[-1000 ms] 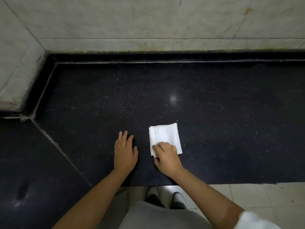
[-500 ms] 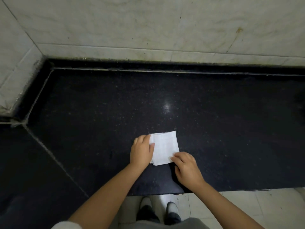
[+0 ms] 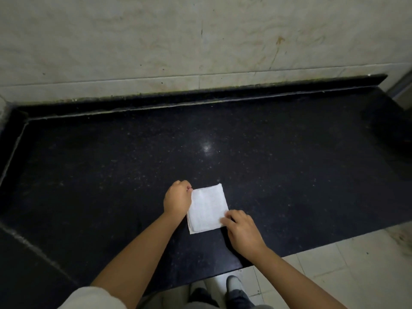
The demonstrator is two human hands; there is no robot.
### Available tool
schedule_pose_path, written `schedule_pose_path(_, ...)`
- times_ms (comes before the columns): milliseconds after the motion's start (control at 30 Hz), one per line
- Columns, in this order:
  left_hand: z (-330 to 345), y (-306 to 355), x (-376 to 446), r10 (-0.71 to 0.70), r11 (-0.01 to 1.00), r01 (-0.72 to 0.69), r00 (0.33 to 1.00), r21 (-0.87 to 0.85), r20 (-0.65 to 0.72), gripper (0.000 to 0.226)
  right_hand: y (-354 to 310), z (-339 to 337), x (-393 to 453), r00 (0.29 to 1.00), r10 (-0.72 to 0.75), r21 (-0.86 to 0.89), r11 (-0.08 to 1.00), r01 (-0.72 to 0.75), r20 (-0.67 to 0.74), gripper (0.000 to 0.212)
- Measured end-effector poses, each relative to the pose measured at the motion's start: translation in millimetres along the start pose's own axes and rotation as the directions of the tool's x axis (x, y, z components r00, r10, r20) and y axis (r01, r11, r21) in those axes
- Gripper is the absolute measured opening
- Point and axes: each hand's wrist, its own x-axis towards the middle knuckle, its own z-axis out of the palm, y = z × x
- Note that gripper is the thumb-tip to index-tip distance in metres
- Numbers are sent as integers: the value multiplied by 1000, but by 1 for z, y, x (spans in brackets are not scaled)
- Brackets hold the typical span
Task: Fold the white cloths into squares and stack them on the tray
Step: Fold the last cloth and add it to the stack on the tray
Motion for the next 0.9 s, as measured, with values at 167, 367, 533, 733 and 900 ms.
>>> schedule_pose_path(167,2,-11,-7,160,986,-150,975,76,-153,20,2,-9,11,998,-24,-94,995,29,54,19)
schedule_pose_path(367,32,-25,-68,626,751,-584,779,309,-49,32,14,-21,16,985,-128,65,991,120,120,19)
schedule_pose_path(533,55,-12,-77,680,676,-591,730,441,-65,12,23,-54,5,981,-41,163,987,9,190,29)
schedule_pose_path(733,69,83,-71,769,576,-691,639,437,-3,7,105,-100,-30,991,97,341,932,-125,97,26)
schedule_pose_path(900,110,231,-80,759,550,-735,638,397,129,19,213,-160,-91,974,228,371,905,-209,-9,28)
